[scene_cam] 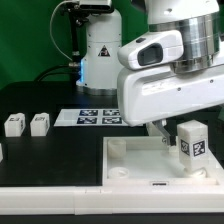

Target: Assemble one leg

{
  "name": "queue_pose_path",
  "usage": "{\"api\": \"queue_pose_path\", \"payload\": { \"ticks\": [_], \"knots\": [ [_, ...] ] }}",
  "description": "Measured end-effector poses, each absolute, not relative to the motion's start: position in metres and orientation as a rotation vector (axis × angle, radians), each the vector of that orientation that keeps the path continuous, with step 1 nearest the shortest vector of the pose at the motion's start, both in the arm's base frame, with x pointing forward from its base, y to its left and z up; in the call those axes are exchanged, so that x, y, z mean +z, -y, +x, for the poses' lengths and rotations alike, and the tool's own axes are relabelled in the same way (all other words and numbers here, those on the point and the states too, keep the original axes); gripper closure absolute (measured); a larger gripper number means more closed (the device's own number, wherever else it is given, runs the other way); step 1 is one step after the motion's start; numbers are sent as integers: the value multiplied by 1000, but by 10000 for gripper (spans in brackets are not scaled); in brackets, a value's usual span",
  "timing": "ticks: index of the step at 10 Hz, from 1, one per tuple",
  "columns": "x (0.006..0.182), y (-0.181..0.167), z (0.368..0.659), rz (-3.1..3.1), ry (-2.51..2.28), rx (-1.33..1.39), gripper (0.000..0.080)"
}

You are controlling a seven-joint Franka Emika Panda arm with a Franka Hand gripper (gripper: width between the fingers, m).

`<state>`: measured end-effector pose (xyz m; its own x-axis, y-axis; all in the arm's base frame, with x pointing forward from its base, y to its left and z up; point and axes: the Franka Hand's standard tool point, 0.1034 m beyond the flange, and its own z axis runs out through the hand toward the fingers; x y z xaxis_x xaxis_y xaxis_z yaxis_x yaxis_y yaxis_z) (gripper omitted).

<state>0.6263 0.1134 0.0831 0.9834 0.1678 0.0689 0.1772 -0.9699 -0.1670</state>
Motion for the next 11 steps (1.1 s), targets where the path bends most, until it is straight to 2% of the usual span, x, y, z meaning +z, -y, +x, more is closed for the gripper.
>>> {"api": "queue_pose_path", "payload": {
  "ticks": [11],
  "knots": [
    [82,-114,626,-2961,84,-65,163]
  ]
}}
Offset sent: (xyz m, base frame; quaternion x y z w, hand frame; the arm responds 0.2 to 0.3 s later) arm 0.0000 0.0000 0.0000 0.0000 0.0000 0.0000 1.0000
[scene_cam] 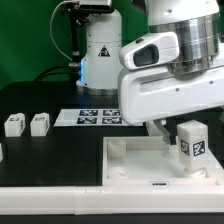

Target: Assemble one leg

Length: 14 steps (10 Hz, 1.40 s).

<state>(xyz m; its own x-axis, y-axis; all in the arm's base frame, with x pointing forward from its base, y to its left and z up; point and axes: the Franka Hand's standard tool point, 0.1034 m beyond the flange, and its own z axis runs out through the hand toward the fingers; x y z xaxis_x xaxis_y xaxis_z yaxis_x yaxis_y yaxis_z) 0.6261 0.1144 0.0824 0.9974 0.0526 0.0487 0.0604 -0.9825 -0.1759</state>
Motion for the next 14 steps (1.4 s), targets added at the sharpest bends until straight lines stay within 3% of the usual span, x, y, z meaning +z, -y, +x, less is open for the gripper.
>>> {"api": "queue_pose_path", "payload": {
  "ticks": [2,7,14],
  "knots": [
    [82,-114,626,-2962,84,-66,479],
    [81,-110,627,-2964,-7,-69,505],
    [78,-114,626,-2552,-1418,4,505]
  ]
}}
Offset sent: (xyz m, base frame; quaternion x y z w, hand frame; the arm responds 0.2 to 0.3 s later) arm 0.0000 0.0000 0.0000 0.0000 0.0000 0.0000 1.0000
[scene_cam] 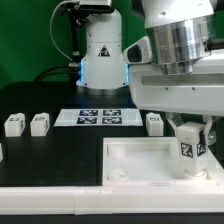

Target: Assemble one leg

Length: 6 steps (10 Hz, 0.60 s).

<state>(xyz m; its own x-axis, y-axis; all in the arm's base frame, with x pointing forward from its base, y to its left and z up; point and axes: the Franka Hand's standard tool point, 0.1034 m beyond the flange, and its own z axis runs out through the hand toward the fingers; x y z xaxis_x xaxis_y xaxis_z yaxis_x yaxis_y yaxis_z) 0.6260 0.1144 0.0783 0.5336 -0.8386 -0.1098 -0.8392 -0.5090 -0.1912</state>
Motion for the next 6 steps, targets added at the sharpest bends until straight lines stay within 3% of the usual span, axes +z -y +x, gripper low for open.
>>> {"api": "queue_pose_path", "payload": {
  "ticks": [3,4,5,6],
  "knots": [
    [78,-116,626,-2458,-1557,29,505],
    [78,-116,626,-2491,-1503,22,393],
    [78,-116,626,-2510,-1472,19,393],
    [78,-115,626,-2593,-1327,-1,257]
  ]
}}
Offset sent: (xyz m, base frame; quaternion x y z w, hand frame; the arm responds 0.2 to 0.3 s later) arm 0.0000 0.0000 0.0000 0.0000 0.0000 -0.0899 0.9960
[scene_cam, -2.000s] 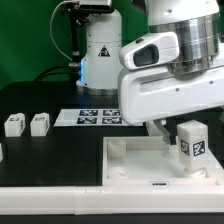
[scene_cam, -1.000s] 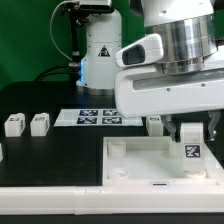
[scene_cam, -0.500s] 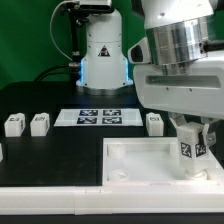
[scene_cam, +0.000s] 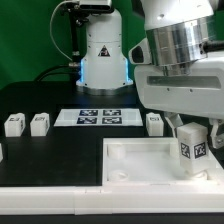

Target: Assemble one leg

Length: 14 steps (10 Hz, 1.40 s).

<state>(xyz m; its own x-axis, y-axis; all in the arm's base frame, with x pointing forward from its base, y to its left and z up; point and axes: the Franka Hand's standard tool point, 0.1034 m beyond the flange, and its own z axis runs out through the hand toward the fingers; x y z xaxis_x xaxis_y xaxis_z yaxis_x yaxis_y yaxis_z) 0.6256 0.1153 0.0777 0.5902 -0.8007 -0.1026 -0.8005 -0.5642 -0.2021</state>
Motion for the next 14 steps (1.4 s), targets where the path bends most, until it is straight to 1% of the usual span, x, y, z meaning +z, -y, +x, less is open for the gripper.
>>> {"api": "queue_pose_path", "payload": {
  "ticks": [1,4,8,10,11,12,14],
  "knots": [
    [78,-114,626,-2676,-1153,-24,172],
    [80,-112,629,-2869,-554,-95,156],
    [84,-115,637,-2968,231,-107,150],
    [83,-115,636,-2967,281,-110,150],
    [83,-115,636,-2967,279,-110,177],
    [83,-115,636,-2967,279,-109,177],
    [83,-114,636,-2967,278,-110,505]
  ]
}}
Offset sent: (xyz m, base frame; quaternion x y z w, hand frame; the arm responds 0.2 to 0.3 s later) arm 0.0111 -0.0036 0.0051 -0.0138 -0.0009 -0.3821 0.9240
